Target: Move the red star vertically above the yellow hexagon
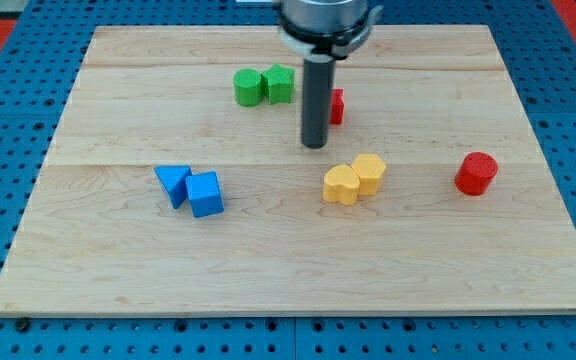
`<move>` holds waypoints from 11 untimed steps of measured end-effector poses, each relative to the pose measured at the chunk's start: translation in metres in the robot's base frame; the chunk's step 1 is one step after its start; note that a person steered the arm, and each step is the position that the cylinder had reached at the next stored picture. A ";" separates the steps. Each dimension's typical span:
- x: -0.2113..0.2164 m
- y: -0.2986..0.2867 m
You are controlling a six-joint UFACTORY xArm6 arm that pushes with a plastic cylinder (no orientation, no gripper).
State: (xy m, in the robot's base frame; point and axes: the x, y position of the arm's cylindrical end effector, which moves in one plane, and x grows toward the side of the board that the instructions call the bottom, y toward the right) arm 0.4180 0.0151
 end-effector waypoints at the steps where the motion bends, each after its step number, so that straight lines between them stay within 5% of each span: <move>1: 0.005 -0.017; 3: -0.035 -0.018; 6: -0.060 0.071; 8: -0.047 0.025; 11: -0.094 0.041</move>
